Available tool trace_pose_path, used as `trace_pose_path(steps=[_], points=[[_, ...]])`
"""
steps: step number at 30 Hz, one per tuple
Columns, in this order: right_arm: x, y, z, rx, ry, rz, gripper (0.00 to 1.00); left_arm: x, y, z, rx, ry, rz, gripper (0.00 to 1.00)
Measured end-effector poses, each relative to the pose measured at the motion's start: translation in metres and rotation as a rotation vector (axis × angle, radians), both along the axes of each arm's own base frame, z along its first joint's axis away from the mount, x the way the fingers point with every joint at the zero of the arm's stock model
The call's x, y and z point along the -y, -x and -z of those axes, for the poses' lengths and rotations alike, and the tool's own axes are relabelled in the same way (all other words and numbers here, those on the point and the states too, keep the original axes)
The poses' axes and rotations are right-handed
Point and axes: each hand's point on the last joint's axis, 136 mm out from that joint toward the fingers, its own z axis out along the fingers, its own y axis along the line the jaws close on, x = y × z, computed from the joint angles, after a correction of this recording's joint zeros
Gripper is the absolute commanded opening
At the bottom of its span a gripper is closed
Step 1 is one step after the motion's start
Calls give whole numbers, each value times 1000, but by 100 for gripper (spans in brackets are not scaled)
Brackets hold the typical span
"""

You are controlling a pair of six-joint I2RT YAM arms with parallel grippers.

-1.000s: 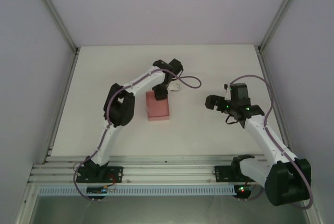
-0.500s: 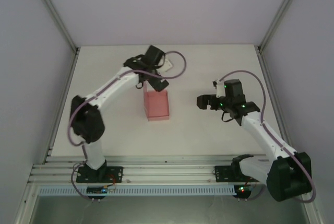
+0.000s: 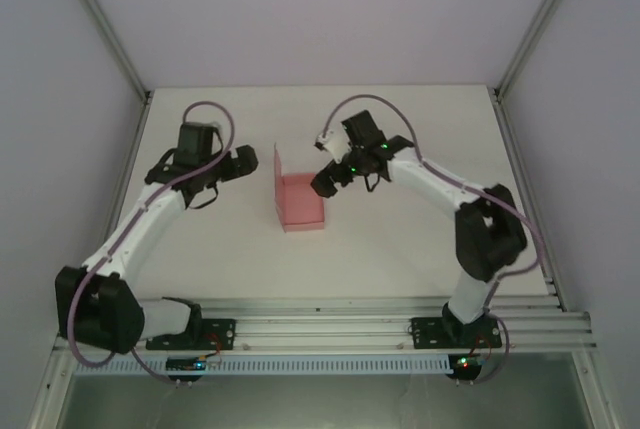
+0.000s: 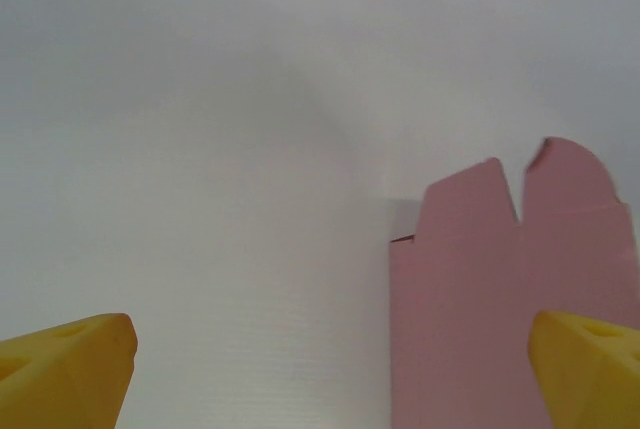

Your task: Assemble paper box

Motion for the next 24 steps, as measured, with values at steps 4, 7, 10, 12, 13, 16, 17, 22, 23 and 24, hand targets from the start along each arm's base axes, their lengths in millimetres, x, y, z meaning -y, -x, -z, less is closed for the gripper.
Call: trace_pose_path(steps=[4, 7, 10, 12, 13, 16, 17, 22, 23, 24], points=[[-29, -16, 22, -9, 68, -90, 95, -12, 14, 2, 6, 64, -70, 100], [-43, -22, 44, -37, 113, -134, 93, -16, 19, 2, 9, 83, -94, 100], [-52, -25, 63, -56, 148, -168, 84, -19, 21, 1, 16, 93, -108, 99], [-58, -28, 71, -61, 159, -178, 74, -21, 22, 2, 17, 95, -114, 100], [-60, -30, 74, -60, 165, -177, 74, -21, 23, 3, 18, 95, -114, 100], [-67, -37, 81, -49, 178, -167, 67, -20, 24, 5, 18, 98, -110, 100], [-69, -38, 83, -44, 183, -161, 63, -20, 24, 5, 20, 99, -109, 100], [-71, -42, 92, -28, 220, -130, 29, -20, 24, 1, 35, 105, -106, 100], [-71, -43, 92, -27, 223, -119, 22, -20, 24, 0, 39, 106, -106, 100], [-71, -44, 92, -25, 224, -109, 17, -20, 24, -1, 43, 106, -106, 100]])
